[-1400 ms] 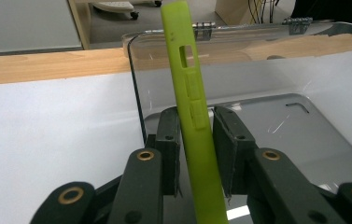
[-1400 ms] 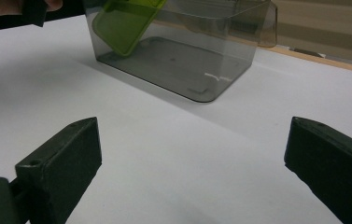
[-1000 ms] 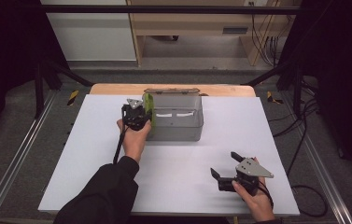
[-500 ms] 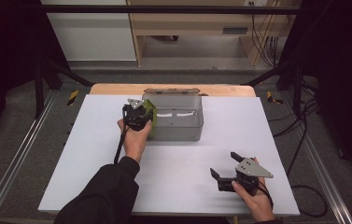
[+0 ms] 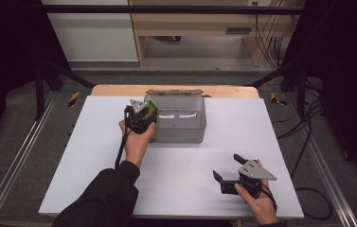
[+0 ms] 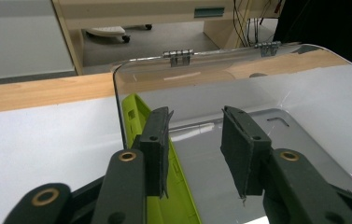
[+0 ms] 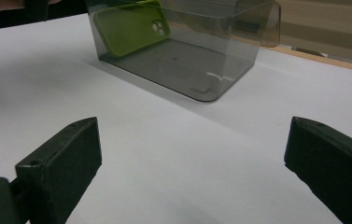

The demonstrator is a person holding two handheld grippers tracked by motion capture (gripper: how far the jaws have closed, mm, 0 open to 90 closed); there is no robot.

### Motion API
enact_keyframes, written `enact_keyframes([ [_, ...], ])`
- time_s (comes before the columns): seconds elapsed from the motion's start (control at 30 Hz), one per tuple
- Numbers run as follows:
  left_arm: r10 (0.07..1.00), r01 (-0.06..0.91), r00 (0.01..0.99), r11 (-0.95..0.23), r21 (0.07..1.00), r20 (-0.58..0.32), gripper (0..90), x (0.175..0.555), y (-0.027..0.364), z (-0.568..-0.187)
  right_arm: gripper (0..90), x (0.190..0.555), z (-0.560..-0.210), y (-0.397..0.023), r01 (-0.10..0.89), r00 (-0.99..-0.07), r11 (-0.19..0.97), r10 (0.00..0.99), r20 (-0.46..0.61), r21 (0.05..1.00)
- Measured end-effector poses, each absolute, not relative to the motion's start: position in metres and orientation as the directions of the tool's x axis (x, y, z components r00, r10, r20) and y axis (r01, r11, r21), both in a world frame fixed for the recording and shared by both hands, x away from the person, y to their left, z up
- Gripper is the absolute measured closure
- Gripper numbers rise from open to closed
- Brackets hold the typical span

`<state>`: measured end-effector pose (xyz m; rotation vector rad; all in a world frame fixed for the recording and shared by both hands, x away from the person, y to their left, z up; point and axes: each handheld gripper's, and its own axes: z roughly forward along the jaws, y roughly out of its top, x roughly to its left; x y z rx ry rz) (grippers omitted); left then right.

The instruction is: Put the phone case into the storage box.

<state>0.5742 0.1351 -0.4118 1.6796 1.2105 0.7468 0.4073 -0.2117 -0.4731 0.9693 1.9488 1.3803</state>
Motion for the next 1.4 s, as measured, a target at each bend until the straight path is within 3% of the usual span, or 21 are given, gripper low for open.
enact_keyframes([
  [0.37, 0.928, 0.337, 0.373, -0.127, 0.933, -0.008, 53.6, 0.572, 0.133, -0.409, 4.4, 0.408, -0.473, -0.212, 0.238, -0.584, 0.209, 0.811, -0.032, 0.949],
  [0.73, 0.899, 0.284, 0.438, -0.121, 0.951, -0.016, 40.2, 0.571, 0.127, -0.409, 4.4, 0.408, -0.473, -0.214, 0.236, -0.58, 0.202, 0.814, -0.029, 0.95],
  [1.23, 0.875, 0.229, 0.484, -0.102, 0.968, -0.023, 9.9, 0.565, 0.115, -0.405, 4.0, 0.406, -0.472, -0.215, 0.232, -0.572, 0.194, 0.82, -0.028, 0.953],
  [1.4, 0.861, 0.202, 0.508, -0.106, 0.973, -0.012, 4.2, 0.561, 0.112, -0.402, 4.0, 0.407, -0.471, -0.215, 0.227, -0.574, 0.192, 0.818, -0.028, 0.955],
])
